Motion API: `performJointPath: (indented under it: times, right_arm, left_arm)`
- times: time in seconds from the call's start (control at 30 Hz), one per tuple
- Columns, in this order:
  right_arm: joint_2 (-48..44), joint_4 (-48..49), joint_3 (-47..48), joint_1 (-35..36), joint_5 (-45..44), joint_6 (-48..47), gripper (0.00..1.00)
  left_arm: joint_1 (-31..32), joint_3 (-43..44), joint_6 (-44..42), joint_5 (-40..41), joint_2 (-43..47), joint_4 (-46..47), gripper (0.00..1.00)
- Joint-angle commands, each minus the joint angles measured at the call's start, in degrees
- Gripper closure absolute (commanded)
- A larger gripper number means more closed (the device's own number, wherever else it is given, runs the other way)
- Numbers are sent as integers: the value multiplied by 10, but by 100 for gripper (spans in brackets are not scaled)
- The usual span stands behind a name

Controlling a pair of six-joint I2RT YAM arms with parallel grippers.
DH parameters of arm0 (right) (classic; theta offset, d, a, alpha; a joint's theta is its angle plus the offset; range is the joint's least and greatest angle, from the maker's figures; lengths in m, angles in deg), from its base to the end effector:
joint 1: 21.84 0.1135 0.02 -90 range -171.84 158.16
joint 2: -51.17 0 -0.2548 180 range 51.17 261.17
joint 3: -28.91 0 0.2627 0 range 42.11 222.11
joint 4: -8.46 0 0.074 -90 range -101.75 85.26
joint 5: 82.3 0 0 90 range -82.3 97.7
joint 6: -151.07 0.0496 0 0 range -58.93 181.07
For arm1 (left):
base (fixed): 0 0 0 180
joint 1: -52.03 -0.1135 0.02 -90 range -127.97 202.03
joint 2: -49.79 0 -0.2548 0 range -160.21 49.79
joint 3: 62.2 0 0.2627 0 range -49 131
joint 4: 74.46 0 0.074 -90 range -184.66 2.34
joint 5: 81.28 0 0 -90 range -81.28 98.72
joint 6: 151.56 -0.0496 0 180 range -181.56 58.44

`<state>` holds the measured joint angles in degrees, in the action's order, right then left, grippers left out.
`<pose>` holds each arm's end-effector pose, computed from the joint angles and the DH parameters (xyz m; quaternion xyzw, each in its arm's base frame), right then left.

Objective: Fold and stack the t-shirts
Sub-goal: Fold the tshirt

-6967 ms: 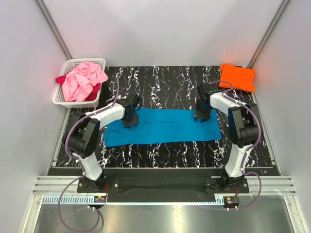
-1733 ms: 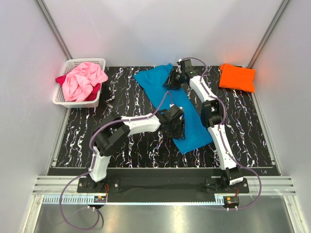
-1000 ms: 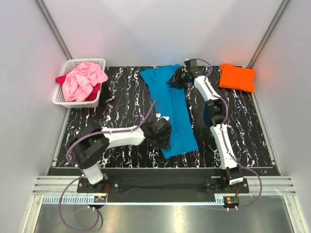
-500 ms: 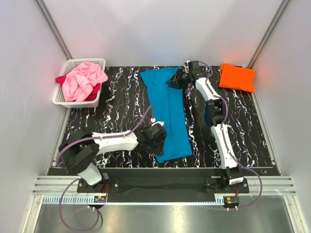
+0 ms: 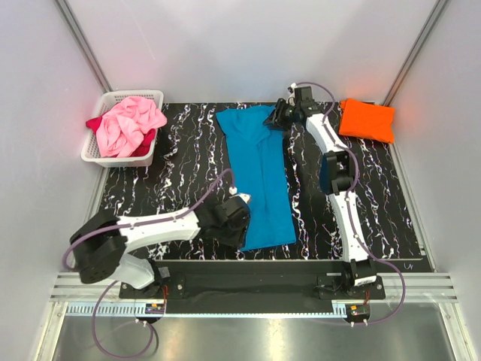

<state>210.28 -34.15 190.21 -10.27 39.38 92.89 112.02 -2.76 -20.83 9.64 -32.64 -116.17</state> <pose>0.5914 0.1477 0.1390 0.0409 0.8799 0.3794 0.2832 0.1413 -0.2430 0.1517 0.1615 0.9622 -0.1636 0.1457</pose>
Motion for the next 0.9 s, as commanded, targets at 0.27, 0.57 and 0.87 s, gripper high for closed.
performJointPath:
  times: [0.27, 0.57, 0.87]
  right_arm:
    - [-238, -163, -131, -2, -271, -147, 53]
    - [-551, -84, -631, 30, -371, -140, 54]
    - [-780, -64, -906, 110, -336, -12, 52]
  left_arm:
    - [1, 10, 48, 152, 108, -15, 51]
    - [-53, 28, 81, 126, 65, -11, 53]
    - [-137, -114, 111, -110, 115, 192, 52]
